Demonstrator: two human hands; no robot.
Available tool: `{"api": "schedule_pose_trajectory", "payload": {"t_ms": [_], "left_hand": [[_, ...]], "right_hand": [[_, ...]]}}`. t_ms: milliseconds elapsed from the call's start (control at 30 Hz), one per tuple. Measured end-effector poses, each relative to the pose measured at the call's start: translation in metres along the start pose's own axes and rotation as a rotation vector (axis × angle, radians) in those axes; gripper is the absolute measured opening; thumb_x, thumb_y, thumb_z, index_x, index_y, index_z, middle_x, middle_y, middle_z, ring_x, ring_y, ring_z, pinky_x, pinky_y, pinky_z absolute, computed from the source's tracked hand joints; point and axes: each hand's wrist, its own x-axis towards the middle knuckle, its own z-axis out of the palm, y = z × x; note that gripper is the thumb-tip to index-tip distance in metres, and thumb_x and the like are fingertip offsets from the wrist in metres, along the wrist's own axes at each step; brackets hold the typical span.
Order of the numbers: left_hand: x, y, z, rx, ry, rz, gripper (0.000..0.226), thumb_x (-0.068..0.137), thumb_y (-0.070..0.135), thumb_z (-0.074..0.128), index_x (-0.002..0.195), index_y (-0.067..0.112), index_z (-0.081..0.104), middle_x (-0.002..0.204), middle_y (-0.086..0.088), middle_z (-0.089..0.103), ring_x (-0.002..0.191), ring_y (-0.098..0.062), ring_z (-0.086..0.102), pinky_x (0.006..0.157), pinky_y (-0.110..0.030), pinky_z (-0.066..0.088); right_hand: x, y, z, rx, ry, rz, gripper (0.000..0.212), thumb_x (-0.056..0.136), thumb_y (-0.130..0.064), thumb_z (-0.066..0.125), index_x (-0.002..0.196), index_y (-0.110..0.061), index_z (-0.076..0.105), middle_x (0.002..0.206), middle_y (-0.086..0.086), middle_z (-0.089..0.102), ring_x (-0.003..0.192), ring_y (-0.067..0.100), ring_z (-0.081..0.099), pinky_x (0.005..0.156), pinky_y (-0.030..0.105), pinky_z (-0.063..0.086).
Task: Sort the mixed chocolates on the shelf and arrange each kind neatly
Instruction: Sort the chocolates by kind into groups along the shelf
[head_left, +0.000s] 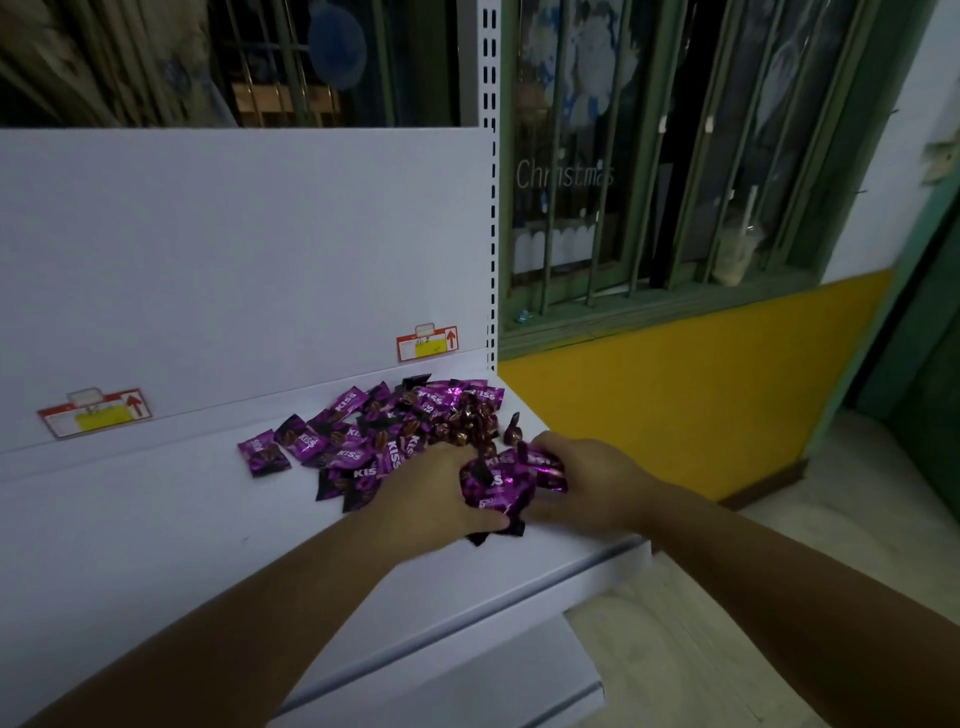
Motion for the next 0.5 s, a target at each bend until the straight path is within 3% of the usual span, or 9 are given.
{"api": "schedule_pose_trajectory", "payload": {"t_ms": [100,200,333,500], "left_hand": [[-0.004,-0.003,0.007,0.063,-0.068,0.044,0.032,0.068,0.045,0.075,0.089,0.024,0.065,0.086,0.009,0.062,0.077,-0.006,0.058,0.072,-0.029,0.051],[-0.007,-0.007,0.010,0.110,0.010,0.063,0.024,0.074,0.037,0.069,0.073,0.015,0.059,0.071,0.002,0.059,0.066,-0.010,0.057,0.059,-0.025,0.045],[-0.015,-0.008,0.013,0.250,0.059,0.112,0.017,0.076,0.033,0.062,0.082,0.018,0.058,0.077,0.006,0.055,0.069,-0.009,0.055,0.059,-0.020,0.042],[-0.021,-0.012,0.022,0.359,0.141,0.185,0.018,0.079,0.034,0.059,0.085,0.018,0.054,0.076,0.004,0.053,0.067,-0.012,0.051,0.058,-0.026,0.040]], "right_hand": [[0.003,0.004,0.001,0.127,-0.100,-0.044,0.038,0.076,-0.043,0.070,0.110,-0.038,0.054,0.097,-0.015,0.065,0.089,0.008,0.060,0.076,0.026,0.046],[0.006,0.008,0.001,0.198,-0.172,-0.040,0.046,0.074,-0.037,0.063,0.119,-0.036,0.053,0.103,-0.011,0.065,0.095,0.011,0.059,0.084,0.029,0.047],[0.007,0.015,0.000,0.293,-0.165,-0.069,0.037,0.074,-0.033,0.060,0.111,-0.036,0.055,0.098,-0.010,0.065,0.092,0.010,0.061,0.082,0.030,0.049],[0.007,0.019,-0.001,0.155,-0.169,-0.199,0.038,0.081,-0.029,0.064,0.119,-0.032,0.057,0.110,-0.008,0.066,0.099,0.010,0.060,0.086,0.028,0.047]]}}
